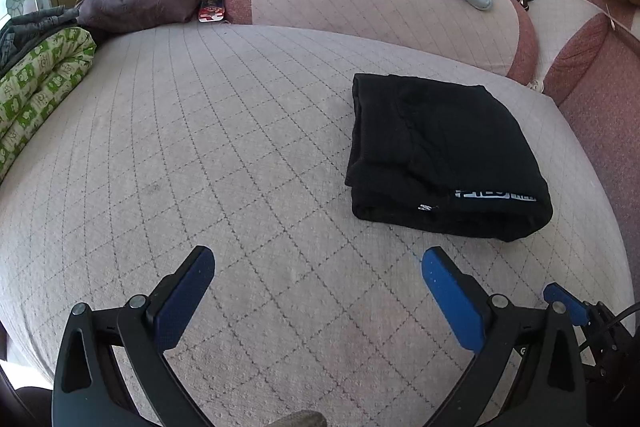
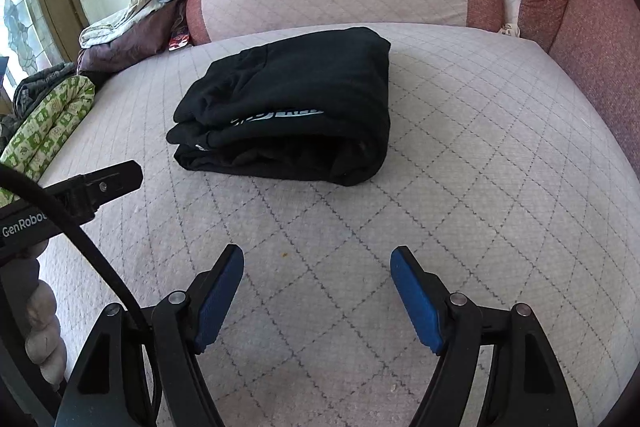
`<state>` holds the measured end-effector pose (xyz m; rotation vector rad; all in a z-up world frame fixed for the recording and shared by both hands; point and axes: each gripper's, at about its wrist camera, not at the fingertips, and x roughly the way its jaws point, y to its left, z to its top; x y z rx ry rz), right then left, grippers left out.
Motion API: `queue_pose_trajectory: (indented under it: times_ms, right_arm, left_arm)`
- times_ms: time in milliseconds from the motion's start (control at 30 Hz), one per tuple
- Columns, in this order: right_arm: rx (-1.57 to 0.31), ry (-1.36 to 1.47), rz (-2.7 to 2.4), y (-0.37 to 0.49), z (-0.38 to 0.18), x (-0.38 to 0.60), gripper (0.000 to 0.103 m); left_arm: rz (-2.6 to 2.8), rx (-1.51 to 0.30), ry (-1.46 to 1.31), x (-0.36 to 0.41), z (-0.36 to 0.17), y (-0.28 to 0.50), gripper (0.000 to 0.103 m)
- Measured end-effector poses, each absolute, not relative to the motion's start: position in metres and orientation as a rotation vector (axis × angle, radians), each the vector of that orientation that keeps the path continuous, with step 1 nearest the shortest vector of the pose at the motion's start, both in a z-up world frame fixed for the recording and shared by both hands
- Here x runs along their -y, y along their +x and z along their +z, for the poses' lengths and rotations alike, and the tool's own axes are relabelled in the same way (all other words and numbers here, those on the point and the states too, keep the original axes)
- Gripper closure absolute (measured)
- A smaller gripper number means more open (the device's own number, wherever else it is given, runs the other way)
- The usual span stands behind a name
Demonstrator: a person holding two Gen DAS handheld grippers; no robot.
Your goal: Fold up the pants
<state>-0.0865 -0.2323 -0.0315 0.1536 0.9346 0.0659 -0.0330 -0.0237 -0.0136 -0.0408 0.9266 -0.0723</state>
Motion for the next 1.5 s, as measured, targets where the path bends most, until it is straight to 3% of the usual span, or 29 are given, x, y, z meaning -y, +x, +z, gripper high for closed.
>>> queue_pose_trajectory:
  times_ms: [1500]
  right_arm:
    - [-0.952,0.133,0.041,-0.087,-0.039,0.235,0.020]
  left_arm:
    - [-0.106,-0.955,0.002,0.034,-0.023,-0.036,0.000]
